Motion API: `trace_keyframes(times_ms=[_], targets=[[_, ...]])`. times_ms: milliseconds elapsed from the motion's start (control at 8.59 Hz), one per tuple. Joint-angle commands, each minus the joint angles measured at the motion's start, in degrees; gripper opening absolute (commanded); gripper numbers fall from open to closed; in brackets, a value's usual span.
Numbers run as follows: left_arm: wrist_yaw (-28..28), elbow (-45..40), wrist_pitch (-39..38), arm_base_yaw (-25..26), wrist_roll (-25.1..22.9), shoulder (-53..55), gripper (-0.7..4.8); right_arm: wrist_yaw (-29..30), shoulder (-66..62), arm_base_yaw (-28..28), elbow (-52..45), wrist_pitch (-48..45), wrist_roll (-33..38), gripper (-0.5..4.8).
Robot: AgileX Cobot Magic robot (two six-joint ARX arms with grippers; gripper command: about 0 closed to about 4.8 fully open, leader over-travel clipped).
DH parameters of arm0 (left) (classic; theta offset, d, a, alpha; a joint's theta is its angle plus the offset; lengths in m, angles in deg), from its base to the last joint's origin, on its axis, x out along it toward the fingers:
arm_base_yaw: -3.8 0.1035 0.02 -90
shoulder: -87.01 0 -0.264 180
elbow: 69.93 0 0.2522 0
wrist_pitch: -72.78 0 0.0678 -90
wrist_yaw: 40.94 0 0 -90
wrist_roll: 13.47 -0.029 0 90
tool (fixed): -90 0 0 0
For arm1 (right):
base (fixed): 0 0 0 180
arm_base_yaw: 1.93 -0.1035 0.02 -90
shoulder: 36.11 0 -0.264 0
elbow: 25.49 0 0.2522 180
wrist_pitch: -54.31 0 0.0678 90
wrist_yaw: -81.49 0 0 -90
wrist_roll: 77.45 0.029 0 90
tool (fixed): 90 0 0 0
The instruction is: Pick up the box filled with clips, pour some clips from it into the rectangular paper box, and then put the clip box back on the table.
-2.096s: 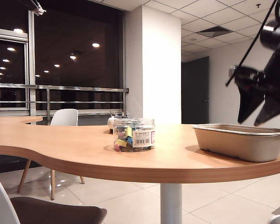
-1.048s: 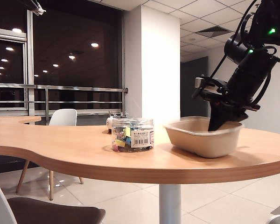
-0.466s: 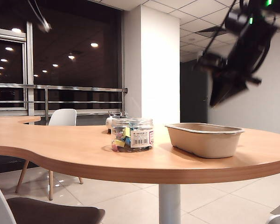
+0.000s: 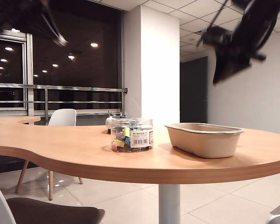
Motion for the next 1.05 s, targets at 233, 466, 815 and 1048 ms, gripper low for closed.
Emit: trace_keyframes(times_ms=[233, 466, 815, 1048], targets=[[3.3, 0.5, 4.7, -8.5, 2.6, 11.8, 4.11, 1.5, 9.4, -0.7, 0.3, -2.1, 0.0, -0.07], [3.0, 8.0, 3.8, -8.6, 2.4, 23.1, 4.00, 1.8, 10.9, -2.1, 0.3, -2.1, 0.0, -0.07], [4.6, 9.5, 1.6, -10.8, -0.2, 29.6, 3.98, 1.8, 10.9, -2.4, 0.3, -2.0, 0.1, -0.07], [9.7, 9.5, 2.1, -11.9, -0.3, 30.5, 3.98, 3.3, 11.0, -2.4, 0.3, -1.9, 0.3, -0.07]])
